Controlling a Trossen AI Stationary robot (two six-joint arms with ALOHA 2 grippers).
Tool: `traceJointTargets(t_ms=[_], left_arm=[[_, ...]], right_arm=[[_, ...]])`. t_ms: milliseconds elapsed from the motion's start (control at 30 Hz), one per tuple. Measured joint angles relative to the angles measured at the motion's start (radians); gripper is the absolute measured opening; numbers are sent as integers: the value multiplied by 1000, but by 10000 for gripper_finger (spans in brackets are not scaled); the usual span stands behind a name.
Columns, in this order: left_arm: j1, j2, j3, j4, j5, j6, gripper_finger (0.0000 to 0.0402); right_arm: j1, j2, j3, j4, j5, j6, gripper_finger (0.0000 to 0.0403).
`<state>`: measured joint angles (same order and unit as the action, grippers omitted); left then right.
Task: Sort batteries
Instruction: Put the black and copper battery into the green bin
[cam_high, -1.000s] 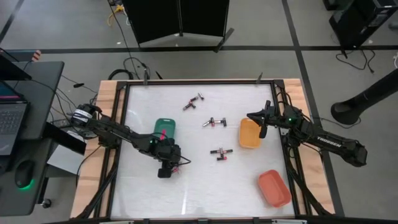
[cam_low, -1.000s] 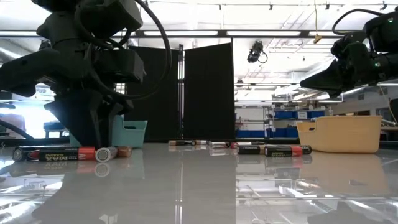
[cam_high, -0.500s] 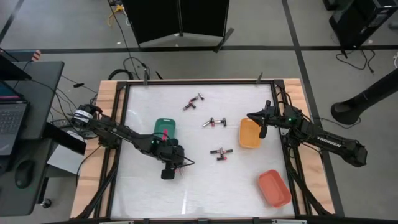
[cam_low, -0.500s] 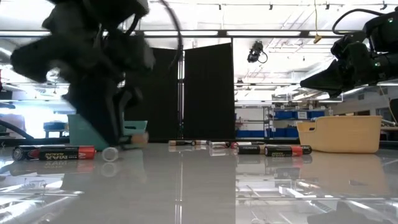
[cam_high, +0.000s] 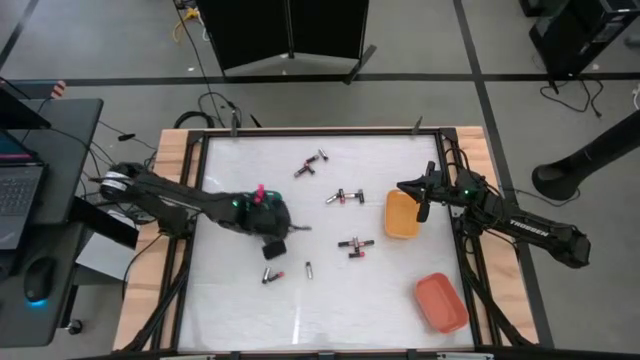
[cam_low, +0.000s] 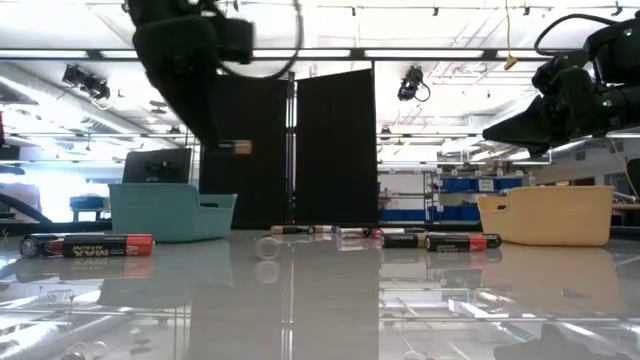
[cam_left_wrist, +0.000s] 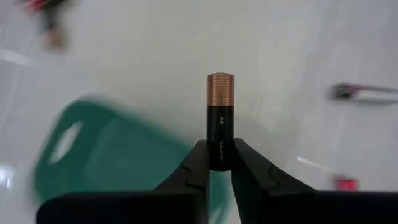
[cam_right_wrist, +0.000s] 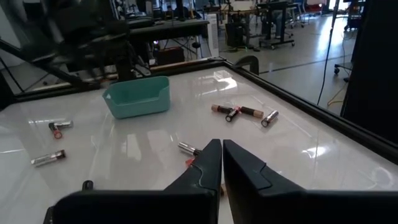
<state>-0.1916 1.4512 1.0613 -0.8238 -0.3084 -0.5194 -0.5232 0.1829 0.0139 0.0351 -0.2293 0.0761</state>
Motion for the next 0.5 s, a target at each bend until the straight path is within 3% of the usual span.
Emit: traceJointTargets(t_ms=[167,300,500], left_arm=[[79,-86,-125,-3,30,-113,46],[99,-92,-221,78,116,-120,46],[131,-90,-282,122,121,-120,49]], right_arm=[[0,0,0,11,0,0,29],[0,0,0,17,0,0,27],[0,0,0,24,0,0,30]])
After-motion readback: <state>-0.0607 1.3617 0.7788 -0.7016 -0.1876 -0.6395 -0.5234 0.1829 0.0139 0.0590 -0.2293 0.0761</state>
